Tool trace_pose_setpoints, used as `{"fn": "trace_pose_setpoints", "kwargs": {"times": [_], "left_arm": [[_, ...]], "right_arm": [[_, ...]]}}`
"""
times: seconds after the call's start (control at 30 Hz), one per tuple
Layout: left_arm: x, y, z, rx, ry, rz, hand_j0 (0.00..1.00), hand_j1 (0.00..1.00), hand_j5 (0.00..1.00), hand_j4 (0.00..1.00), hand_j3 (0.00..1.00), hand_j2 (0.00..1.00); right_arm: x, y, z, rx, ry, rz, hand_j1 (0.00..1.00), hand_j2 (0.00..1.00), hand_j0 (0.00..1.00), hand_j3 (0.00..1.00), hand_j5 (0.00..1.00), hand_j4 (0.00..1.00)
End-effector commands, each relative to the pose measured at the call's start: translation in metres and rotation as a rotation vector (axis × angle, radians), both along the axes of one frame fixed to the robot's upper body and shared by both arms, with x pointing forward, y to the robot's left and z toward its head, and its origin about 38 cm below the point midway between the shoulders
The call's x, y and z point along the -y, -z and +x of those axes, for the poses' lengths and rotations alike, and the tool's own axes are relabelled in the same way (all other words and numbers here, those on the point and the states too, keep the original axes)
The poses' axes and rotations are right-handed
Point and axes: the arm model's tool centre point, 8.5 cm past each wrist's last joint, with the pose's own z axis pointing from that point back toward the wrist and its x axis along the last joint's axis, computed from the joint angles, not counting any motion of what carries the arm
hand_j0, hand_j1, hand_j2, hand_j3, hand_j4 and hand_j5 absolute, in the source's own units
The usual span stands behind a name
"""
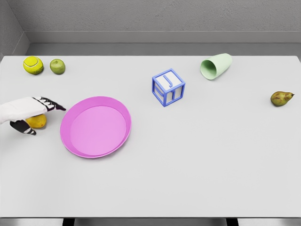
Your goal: Put the lemon on the plate with left arm
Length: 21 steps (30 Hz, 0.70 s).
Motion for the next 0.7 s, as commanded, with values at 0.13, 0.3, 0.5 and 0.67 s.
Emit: {"fn": "trace_pose_setpoints", "kwargs": {"times": [0.13,0.3,0.5,0.67], "left_arm": [[0.0004,0.0057,-0.0018,-0.027,0.006,0.029,0.82,0.82,0.82,0.82,0.82,0.82],[-0.0015,0.0061,-0.0023,-0.035,0.005,0.04,0.82,0.82,0.82,0.82,0.82,0.82],[-0.0015,0.006,-0.0028,-0.035,0.005,0.038,0.62,0.62,0.62,0.62,0.62,0.62],[-0.0027,0.0042,-0.0025,-0.033,0.003,0.037,0.59,0.59,0.59,0.59,0.59,0.59]], "right_arm": [[0.0,0.0,0.0,0.0,0.001,0.0,1.0,1.0,1.0,1.0,1.0,1.0],[0.0,0.0,0.0,0.0,0.001,0.0,1.0,1.0,1.0,1.0,1.0,1.0],[0.0,0.0,0.0,0.0,0.001,0.0,1.0,1.0,1.0,1.0,1.0,1.0],[0.0,0.0,0.0,0.0,0.001,0.0,1.0,1.0,1.0,1.0,1.0,1.0]]}}
